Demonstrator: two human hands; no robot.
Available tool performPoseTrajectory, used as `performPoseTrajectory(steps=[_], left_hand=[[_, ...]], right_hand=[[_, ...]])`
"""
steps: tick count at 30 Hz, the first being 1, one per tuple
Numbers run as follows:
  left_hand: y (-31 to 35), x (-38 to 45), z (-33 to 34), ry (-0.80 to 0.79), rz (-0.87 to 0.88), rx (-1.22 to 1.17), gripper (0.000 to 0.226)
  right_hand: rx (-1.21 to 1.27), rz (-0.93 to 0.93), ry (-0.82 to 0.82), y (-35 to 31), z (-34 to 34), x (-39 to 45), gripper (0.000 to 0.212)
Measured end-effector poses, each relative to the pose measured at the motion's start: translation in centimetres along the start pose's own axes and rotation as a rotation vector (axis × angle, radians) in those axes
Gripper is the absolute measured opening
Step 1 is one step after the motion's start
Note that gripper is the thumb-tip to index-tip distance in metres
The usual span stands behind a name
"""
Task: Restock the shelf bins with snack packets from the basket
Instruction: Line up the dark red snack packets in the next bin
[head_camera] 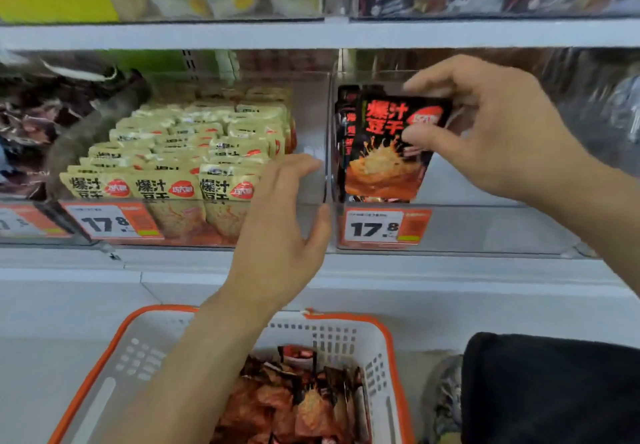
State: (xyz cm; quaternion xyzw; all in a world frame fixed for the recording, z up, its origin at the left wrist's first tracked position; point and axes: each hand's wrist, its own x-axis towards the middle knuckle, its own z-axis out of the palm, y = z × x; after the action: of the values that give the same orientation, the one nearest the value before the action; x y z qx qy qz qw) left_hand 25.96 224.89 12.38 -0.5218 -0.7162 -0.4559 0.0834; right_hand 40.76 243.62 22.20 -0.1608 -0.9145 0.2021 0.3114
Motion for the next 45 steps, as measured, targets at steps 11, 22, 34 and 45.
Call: performPoseTrajectory(steps=[11, 22, 34, 45], left_hand=[[-0.5, 0.5, 1.8, -0.087, 0.056, 0.183, 0.065], [-0.7, 0.2, 2.0, -0.092, 0.084, 0.245, 0.069], [-0.5, 0.0, 1.4, -0.142, 0.1, 0.269, 0.07], [-0.4, 0.0, 1.6, -0.137, 0.088, 0.309, 0.07]], right_hand=[[0.087, 0.535, -0.356, 5.8, 5.2, 3.2, 0.036], [0.591, 0.911, -0.822, 7.9, 6.3, 4.0, 0.036], [0.396, 0.799, -0.417, 8.4, 7.7, 5.0, 0.045], [0.351, 0.721, -0.475, 7.3, 9.6, 6.3, 0.054]])
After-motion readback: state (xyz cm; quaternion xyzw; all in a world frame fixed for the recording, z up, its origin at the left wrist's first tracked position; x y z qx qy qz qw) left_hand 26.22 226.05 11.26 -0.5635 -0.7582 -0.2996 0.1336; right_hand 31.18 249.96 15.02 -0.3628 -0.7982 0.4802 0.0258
